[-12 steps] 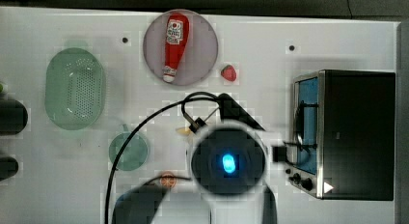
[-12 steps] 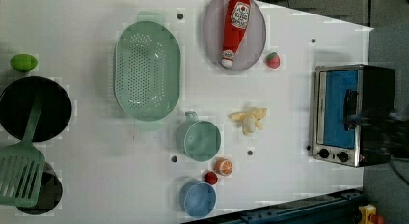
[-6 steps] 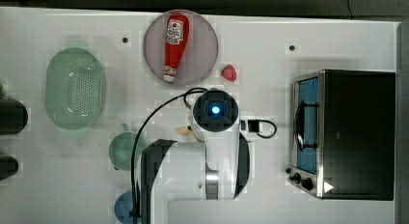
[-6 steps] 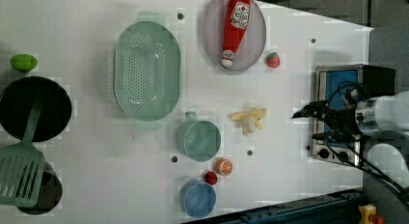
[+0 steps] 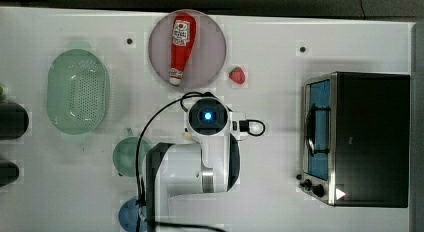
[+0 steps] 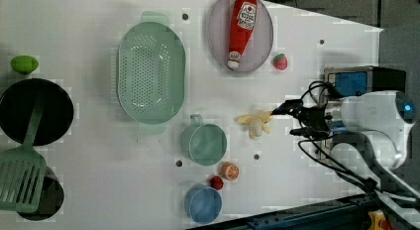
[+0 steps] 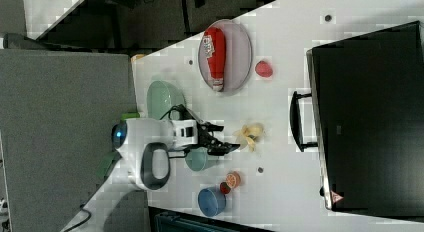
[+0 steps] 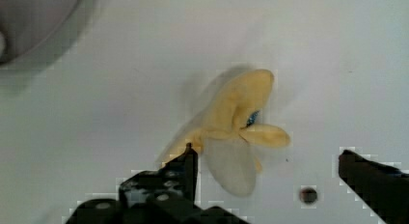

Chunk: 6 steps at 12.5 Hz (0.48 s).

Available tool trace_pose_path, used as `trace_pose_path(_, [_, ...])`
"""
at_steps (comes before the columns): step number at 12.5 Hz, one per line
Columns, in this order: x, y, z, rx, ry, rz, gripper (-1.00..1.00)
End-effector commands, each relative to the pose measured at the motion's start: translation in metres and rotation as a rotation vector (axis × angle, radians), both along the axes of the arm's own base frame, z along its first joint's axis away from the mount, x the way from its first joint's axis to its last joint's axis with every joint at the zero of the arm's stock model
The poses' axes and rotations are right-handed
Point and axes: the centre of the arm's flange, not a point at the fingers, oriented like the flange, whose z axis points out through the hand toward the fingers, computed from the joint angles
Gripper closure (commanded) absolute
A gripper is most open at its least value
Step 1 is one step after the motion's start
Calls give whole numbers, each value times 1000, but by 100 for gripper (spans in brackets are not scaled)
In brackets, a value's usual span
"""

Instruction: Pick banana from table and place on oven.

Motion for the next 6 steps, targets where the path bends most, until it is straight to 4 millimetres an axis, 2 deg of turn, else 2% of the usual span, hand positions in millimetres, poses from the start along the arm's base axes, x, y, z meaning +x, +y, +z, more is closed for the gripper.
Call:
trace_pose_path(1, [4,2,-19,5,-59,-80,-100])
trace_pose_path(3, [-2,7,-42,-3,-32,-149,-100])
trace_pose_path(6, [-6,14,-66,0,-18,-162,-100])
